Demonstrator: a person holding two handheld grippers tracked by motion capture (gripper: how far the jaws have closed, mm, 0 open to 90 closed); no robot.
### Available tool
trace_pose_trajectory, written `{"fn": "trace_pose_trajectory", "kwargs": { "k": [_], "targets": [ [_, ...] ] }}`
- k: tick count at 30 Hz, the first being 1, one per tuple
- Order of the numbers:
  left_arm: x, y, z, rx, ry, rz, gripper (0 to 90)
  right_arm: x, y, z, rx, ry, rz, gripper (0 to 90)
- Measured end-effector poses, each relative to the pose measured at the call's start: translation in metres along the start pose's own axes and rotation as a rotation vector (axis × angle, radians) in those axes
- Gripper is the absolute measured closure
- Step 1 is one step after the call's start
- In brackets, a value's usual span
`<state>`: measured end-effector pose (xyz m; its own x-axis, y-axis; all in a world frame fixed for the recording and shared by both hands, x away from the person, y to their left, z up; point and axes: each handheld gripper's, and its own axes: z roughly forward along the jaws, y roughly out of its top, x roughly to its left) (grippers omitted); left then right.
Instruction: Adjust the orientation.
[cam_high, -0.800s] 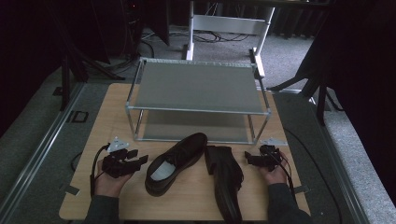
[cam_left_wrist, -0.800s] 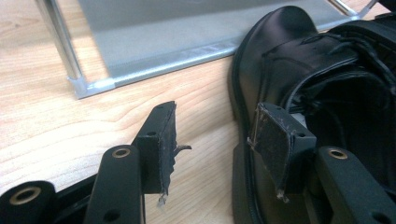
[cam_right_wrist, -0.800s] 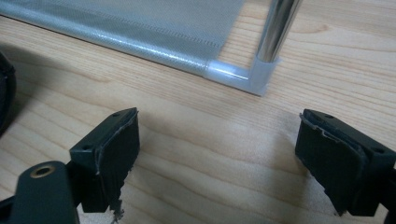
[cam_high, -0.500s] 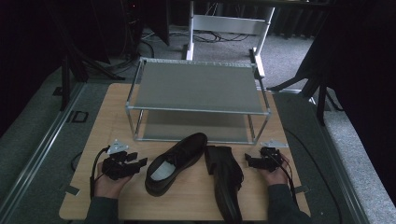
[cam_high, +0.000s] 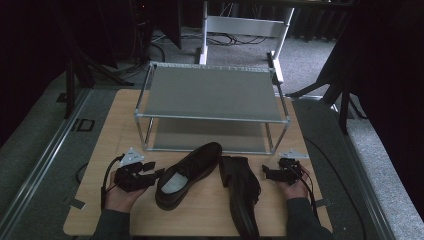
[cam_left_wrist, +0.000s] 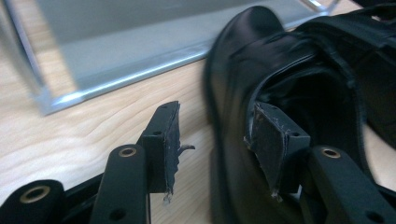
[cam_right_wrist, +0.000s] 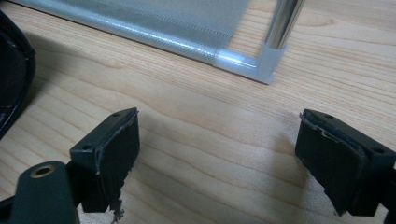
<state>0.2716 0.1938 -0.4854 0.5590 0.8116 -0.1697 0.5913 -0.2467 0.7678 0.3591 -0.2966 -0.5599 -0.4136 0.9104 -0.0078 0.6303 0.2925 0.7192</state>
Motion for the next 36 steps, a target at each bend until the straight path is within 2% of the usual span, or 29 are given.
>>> {"fn": "trace_pose_trajectory", "kwargs": {
  "k": [8, 11, 12, 15, 18, 23, 24, 26, 27, 30, 32, 33, 35, 36],
  "targets": [
    [-0.012, 0.012, 0.023, 0.057, -0.048, 0.058, 57.1, 0.0, 0.0, 0.0, 0.0, 0.0, 0.0, 13.4],
    [-0.014, 0.016, 0.032, 0.087, -0.038, 0.068, 61.4, 0.0, 0.0, 0.0, 0.0, 0.0, 0.001, 13.4],
    [-0.015, 0.017, 0.034, 0.091, -0.047, 0.064, 63.8, 0.0, 0.0, 0.0, 0.0, 0.0, 0.001, 13.4],
    [-0.016, 0.017, 0.031, 0.083, -0.018, 0.073, 76.1, 0.0, 0.0, 0.0, 0.0, 0.0, 0.0, 13.4],
    [-0.018, 0.014, 0.025, 0.067, 0.032, 0.058, 82.9, 0.0, 0.0, 0.0, 0.0, 0.0, 0.0, 13.4],
    [-0.015, 0.003, 0.01, 0.061, 0.104, 0.019, 84.4, 0.0, 0.0, 0.0, 0.0, 0.002, -0.001, 13.4],
    [-0.013, -0.001, 0.005, 0.059, 0.119, 0.001, 84.5, 0.0, 0.0, 0.0, 0.0, 0.003, -0.001, 13.4],
    [-0.012, -0.003, 0.002, 0.058, 0.127, -0.007, 84.5, 0.0, 0.0, 0.0, 0.0, 0.003, -0.001, 13.4],
    [-0.009, -0.01, -0.008, 0.057, 0.146, -0.035, 84.5, 0.0, 0.0, 0.0, 0.0, 0.003, -0.001, 13.4],
    [-0.007, -0.018, -0.019, 0.064, 0.149, -0.051, 84.2, 0.0, 0.0, 0.0, -0.001, 0.003, 0.0, 13.4],
    [-0.006, -0.021, -0.024, 0.058, 0.131, -0.046, 82.0, 0.0, 0.0, 0.0, -0.001, 0.003, 0.001, 13.4],
    [-0.006, -0.022, -0.026, 0.045, 0.136, -0.043, 76.9, 0.0, 0.0, 0.0, -0.001, 0.003, 0.001, 13.4],
    [-0.004, -0.023, -0.034, -0.004, 0.14, -0.048, 66.3, 0.0, 0.0, 0.0, 0.0, 0.003, 0.0, 13.4],
    [-0.003, -0.023, -0.04, -0.03, 0.139, -0.051, 63.8, 0.0, 0.0, 0.0, 0.0, 0.003, 0.001, 13.4]
  ]
}}
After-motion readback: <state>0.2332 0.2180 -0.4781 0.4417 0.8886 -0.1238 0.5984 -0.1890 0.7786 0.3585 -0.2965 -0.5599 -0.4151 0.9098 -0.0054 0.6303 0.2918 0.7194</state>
